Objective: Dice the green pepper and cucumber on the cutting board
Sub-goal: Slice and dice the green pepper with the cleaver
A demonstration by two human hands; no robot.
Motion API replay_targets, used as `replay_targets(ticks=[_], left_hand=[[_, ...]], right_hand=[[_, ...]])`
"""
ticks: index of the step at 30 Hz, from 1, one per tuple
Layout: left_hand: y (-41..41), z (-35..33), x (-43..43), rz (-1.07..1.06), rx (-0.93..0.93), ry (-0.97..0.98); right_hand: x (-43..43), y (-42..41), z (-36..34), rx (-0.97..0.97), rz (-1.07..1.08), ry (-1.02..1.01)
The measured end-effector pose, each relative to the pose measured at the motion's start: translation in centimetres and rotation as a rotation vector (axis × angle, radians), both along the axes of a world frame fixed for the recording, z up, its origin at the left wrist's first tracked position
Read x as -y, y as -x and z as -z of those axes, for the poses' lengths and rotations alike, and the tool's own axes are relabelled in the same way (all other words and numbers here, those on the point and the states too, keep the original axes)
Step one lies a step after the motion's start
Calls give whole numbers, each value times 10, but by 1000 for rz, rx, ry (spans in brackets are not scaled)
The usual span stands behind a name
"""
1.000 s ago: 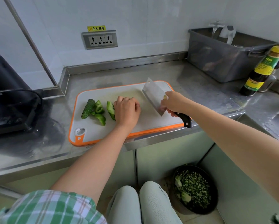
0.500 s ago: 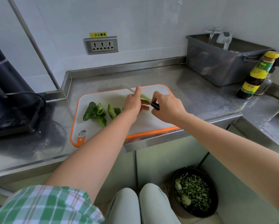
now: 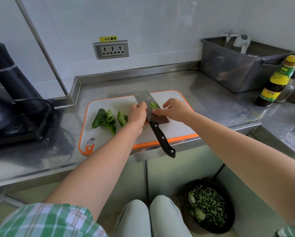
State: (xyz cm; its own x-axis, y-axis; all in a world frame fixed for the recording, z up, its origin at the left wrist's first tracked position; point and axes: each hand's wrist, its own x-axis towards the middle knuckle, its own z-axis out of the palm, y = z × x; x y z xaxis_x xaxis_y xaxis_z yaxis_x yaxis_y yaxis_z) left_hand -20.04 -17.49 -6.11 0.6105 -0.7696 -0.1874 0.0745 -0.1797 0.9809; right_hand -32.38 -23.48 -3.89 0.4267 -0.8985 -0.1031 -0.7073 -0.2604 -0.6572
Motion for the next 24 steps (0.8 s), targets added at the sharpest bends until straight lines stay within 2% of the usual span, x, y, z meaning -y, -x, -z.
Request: replay_targets(ticks=[7,12,18,21,24], left_hand=[[-16,2,-2,-28,199,11],[-28,3,-3,-53,212,16],[-40,-4,-6,-116,317,3],[-47,-9,-5,-158,356,15],[-53,-10,-5,-198,392,13]], right_hand=[[-1,-18,-1,162,36,-183],[0,-28,-1,218,61,-234],[8,-30,6,337,111,-332],[11,-31,13,288,105,-269],[13,-35,23,74,13,-112]])
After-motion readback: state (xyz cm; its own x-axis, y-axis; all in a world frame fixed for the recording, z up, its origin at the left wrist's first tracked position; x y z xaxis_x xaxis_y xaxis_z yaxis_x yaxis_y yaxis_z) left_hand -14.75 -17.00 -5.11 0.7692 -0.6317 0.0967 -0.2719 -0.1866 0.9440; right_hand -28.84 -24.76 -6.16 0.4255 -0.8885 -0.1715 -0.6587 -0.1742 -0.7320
